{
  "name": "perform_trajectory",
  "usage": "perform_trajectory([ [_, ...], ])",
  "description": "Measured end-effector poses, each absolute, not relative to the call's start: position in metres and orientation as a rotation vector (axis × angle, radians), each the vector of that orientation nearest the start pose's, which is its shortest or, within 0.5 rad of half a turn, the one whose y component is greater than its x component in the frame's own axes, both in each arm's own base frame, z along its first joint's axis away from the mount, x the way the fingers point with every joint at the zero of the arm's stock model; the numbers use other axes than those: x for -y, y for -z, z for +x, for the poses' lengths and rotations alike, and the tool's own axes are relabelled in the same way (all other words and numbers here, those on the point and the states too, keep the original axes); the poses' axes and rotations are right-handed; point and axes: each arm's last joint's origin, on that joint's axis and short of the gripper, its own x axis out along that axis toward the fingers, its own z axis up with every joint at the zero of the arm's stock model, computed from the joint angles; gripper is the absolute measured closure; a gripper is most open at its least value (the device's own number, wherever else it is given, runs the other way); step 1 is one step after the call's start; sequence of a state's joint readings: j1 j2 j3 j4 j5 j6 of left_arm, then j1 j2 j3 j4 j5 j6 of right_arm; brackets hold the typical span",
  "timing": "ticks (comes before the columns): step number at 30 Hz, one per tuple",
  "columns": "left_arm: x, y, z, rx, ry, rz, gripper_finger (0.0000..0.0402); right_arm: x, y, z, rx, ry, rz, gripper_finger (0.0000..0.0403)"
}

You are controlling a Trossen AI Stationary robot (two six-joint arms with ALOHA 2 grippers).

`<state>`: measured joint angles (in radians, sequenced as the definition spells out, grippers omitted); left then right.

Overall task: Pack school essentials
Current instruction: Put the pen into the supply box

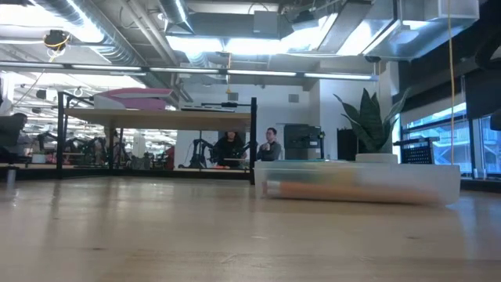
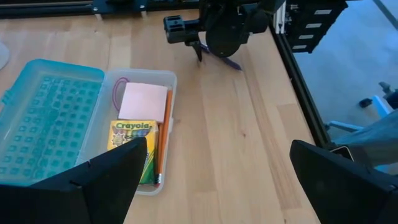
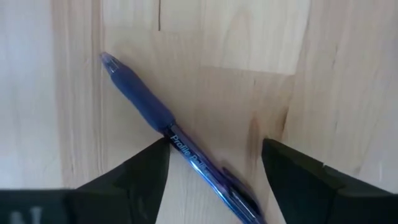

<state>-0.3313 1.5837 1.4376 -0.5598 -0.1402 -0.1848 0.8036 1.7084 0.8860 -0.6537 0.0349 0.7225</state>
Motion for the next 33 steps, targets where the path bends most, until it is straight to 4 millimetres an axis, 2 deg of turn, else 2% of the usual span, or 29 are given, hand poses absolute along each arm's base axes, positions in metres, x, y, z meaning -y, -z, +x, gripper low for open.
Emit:
perform_trajectory([
  [6, 0.1092, -0.3286, 0.3303, -0.7, 0.118, -0.011, 0.0012, -0.1981, -0.1301, 0.1925, -1.474, -0.123, -0.062, 0.0166],
  [24, 0.1092, -0.3286, 0.3303, -0.7, 0.119, -0.009, 0.0012, -0.1993, -0.1299, 0.1936, -1.463, -0.141, -0.063, 0.0282],
  [33, 0.1092, -0.3286, 0.3303, -0.7, 0.119, -0.009, 0.0012, -0.2001, -0.13, 0.1942, -1.455, -0.145, -0.055, 0.0322],
])
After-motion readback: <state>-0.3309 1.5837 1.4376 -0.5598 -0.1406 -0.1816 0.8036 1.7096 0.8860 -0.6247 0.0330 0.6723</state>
